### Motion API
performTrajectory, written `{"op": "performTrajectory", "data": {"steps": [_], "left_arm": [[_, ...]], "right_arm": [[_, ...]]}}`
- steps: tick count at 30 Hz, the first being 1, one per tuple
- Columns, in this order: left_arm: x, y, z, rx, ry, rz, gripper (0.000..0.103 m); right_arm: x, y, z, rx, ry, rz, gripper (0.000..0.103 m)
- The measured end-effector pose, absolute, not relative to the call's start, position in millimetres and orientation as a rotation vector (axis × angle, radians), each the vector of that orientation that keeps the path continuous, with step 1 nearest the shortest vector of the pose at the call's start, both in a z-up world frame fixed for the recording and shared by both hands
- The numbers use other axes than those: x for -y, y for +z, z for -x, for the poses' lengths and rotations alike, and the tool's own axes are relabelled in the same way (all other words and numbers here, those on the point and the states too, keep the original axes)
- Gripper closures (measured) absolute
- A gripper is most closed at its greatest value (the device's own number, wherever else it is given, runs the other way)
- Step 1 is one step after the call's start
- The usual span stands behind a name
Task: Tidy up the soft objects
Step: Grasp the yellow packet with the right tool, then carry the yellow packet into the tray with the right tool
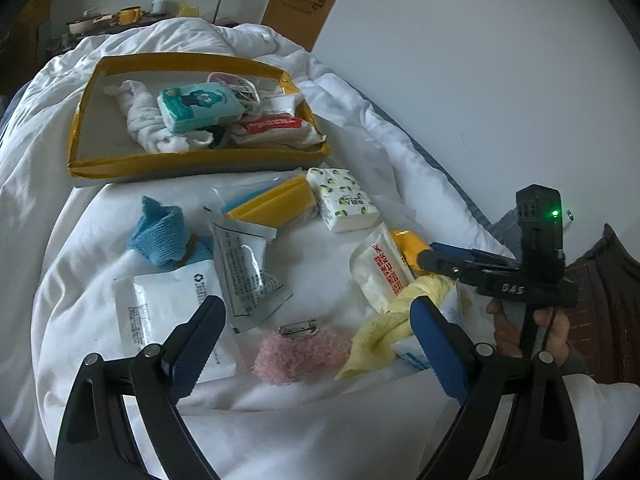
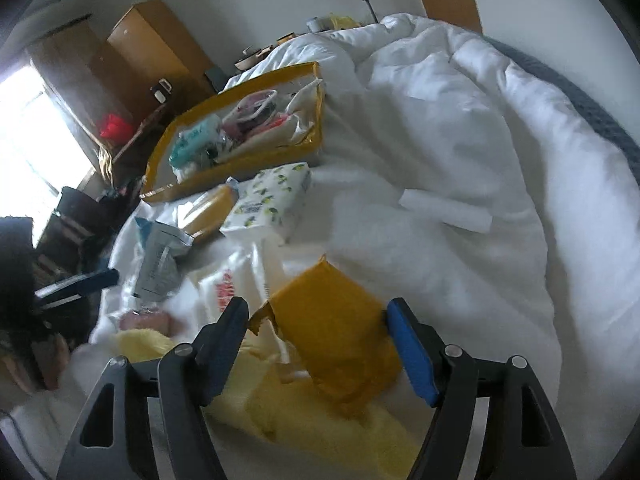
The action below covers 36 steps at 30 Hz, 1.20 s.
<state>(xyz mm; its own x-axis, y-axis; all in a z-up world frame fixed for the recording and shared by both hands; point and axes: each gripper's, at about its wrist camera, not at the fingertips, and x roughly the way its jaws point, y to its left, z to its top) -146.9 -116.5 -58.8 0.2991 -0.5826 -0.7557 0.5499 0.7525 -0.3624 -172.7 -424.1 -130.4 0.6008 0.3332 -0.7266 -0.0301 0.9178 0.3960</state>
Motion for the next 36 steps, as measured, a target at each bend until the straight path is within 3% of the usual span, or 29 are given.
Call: {"op": "performTrajectory", "data": {"steps": [11,13,15,17,18,20,21,22,23,29,36], "left_arm": [[217.6,-65.9,128.5,-1.150,-0.864,-0.228,0.010],[231.2,-69.3,121.0,-1.167,-0.855,-0.254,0.010],[241.3,-72.5,114.4,-1.173,-0.848,-0.254,0.020],[249.7,-78.3,112.7,-1.177,-0.866,-0.249,0.046],[255.0,-83.8,112.9,-1.191,-0.875,-0.260,0.048],[264.4,-97.4,115.4,-1.216,-0.857,-0.303,0.051],[266.1,-100.1,117.3,-1.209,-0.848,-0.318,0.055],[266.4,-101.3,119.2,-1.198,-0.848,-0.323,0.070],[264.8,-101.2,120.2,-1.189,-0.843,-0.321,0.078],[240.1,-83.9,126.0,-1.114,-0.870,-0.223,0.096],[215.2,-61.0,124.0,-1.040,-0.922,-0.080,0.101]], "right_arm": [[440.8,-143.0,183.2,-0.895,0.168,-0.393,0.029],[440.1,-141.3,184.8,-0.880,0.168,-0.384,0.037],[440.6,-138.4,187.6,-0.862,0.160,-0.381,0.041],[442.3,-135.1,191.5,-0.837,0.158,-0.385,0.044],[442.1,-133.8,192.1,-0.828,0.157,-0.385,0.047],[443.8,-129.9,194.6,-0.796,0.162,-0.388,0.068],[444.7,-127.4,195.4,-0.786,0.159,-0.387,0.069],[446.1,-123.6,197.5,-0.766,0.154,-0.390,0.071],[447.2,-121.0,198.6,-0.754,0.152,-0.392,0.072],[450.2,-114.5,198.9,-0.722,0.166,-0.410,0.077],[445.4,-96.9,204.5,-0.656,0.207,-0.390,0.081]]}}
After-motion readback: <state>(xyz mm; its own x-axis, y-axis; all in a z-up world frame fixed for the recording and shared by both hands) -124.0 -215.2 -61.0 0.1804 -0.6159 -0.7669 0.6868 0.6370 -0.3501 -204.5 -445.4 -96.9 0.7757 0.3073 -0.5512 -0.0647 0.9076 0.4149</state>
